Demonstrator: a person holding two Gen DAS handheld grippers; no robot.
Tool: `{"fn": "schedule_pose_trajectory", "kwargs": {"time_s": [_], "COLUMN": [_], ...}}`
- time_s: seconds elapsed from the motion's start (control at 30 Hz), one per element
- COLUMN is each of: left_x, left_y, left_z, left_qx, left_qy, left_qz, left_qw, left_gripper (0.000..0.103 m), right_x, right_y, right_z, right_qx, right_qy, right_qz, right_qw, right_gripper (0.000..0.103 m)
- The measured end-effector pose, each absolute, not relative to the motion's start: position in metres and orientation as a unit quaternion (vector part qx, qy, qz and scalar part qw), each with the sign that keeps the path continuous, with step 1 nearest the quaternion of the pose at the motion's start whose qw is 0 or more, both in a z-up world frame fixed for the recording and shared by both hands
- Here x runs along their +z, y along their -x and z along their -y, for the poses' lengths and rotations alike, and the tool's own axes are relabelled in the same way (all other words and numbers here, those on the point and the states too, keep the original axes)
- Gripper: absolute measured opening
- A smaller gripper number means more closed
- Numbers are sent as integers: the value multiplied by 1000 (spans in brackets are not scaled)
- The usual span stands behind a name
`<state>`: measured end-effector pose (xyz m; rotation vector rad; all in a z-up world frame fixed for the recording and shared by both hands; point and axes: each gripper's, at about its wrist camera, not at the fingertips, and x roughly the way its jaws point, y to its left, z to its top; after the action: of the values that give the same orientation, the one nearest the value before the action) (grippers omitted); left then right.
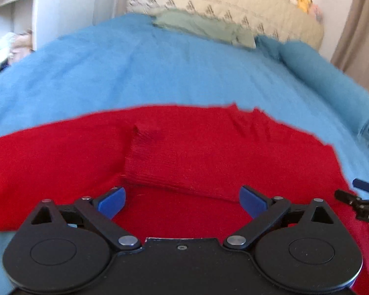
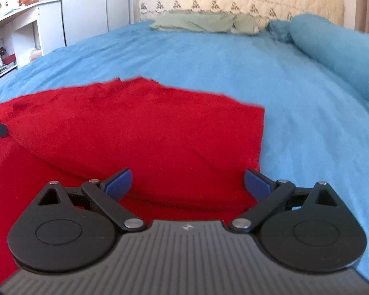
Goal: Fold small clothes
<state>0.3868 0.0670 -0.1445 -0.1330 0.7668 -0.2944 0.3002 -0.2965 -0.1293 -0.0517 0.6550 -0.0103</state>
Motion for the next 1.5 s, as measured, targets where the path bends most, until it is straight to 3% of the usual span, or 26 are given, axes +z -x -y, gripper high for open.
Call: {"fn": "schedule_pose_trajectory", "kwargs": {"time_s": [0.23,0.6,0.73,0.97,1.07,1.1,1.27,1.5], "left_x": [-98,-136,-154,-160,-162,-163,-143,-42], "left_y": [-316,-285,-301,-328,-340,-341,-343,-382], "left_z": [-162,-335,-371,-394,-404,-406,-402,-302], "left_qx": [-22,140,150,174,195,200,182,74], "left_qy": [127,275,302,286,270,268,256,188], "left_qz": [-326,-277,-270,-265,-276,-279,-263,-187], "left_qw": [936,910,902,904,902,900,912,961], "left_gripper": [103,98,82,66,28,2,3,3], "right_x": [-73,-67,-76,-98,-106,-108,-108,-89], "right_y": [-272,-255,-261,-270,-276,-277,-280,-276], "right_z": [238,120,96,74,72,72,69,93], "right_qx": [44,128,129,112,104,103,104,88], "right_qy": [36,38,44,41,29,24,18,4], "right_qz": [-324,-355,-367,-379,-388,-391,-390,-373], "right_qw": [944,925,920,918,915,914,915,924], "right_gripper": [103,103,103,103,103,103,103,103]}}
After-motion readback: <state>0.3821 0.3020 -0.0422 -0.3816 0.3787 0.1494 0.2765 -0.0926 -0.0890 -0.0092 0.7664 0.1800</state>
